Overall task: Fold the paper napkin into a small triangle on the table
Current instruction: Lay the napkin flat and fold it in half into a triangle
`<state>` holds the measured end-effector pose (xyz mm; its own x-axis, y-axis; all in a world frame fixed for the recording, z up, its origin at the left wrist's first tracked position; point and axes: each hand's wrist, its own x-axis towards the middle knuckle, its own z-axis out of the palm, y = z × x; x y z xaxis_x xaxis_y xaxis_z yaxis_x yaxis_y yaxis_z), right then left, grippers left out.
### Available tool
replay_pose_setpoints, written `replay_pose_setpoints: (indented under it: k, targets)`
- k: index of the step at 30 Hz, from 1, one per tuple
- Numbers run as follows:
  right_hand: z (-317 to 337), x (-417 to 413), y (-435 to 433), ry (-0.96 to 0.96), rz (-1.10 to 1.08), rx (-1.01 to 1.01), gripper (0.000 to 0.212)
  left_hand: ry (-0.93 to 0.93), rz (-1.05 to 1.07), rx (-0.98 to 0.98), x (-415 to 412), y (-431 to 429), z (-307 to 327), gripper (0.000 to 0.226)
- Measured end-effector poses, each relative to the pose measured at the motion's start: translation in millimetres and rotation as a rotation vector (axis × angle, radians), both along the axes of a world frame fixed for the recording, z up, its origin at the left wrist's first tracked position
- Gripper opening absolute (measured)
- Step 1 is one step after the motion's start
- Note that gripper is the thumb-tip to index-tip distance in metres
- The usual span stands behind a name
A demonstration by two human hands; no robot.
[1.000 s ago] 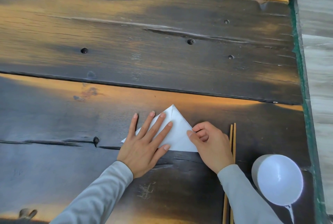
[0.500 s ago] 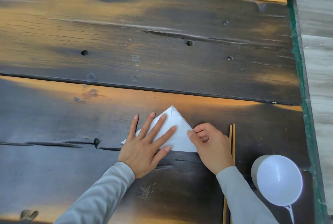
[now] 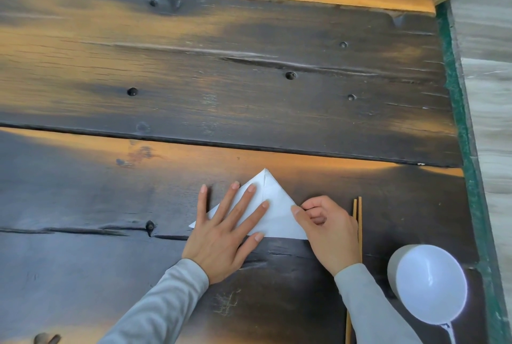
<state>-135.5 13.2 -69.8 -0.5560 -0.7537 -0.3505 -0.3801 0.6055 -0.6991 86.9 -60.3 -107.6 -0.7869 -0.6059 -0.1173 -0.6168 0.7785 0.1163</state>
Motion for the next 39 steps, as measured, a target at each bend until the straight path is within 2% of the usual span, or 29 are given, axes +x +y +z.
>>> replay_pose_setpoints:
  k: [9, 13, 16, 18, 20, 24, 26, 28, 32, 39]
  targets:
    - [0.4, -0.3, 0.5, 0.009, 0.014, -0.011, 0.017, -0.033, -0.001, 0.067, -1.8, -1.3, 6.5, 0.059]
    - [-1.6, -0.2, 1.6, 0.018, -0.053, -0.012, 0.017, -0.045, 0.0, 0.098, -2.4, -2.3, 8.5, 0.058]
    - [4.1, 0.3, 4.1, 0.143, -0.145, -0.062, 0.019, -0.053, 0.002, 0.11, -2.3, -2.7, 9.2, 0.058]
    - [8.1, 6.2, 9.5, 0.271, -0.16, -0.14, 0.005, -0.055, 0.0, 0.113, -2.2, -2.6, 9.0, 0.057]
    - [9.3, 24.3, 14.7, 0.337, -0.078, -0.204, 0.022, -0.045, -0.002, 0.111, -1.7, -2.5, 8.0, 0.056]
    - [6.5, 88.9, 20.9, 0.276, 0.424, -0.312, 0.063, -0.073, -0.026, 0.095, -0.3, -1.9, 3.8, 0.058]
    - [-3.6, 112.3, 25.4, 0.341, 0.576, -0.246, 0.075, -0.105, -0.015, 0.097, -1.4, -1.5, 2.5, 0.067]
    - [-14.2, 118.5, 29.1, 0.426, 0.617, -0.128, 0.084, -0.108, -0.002, 0.106, -2.3, -1.7, 2.4, 0.07]
    - [-26.0, 101.2, 40.0, 0.536, 0.569, 0.099, 0.095, -0.085, -0.021, 0.105, 0.1, -4.0, 2.2, 0.059]
    - [-27.4, 57.3, 69.1, 0.648, 0.389, 0.322, 0.097, -0.046, -0.004, 0.112, -0.7, -1.5, 4.7, 0.06]
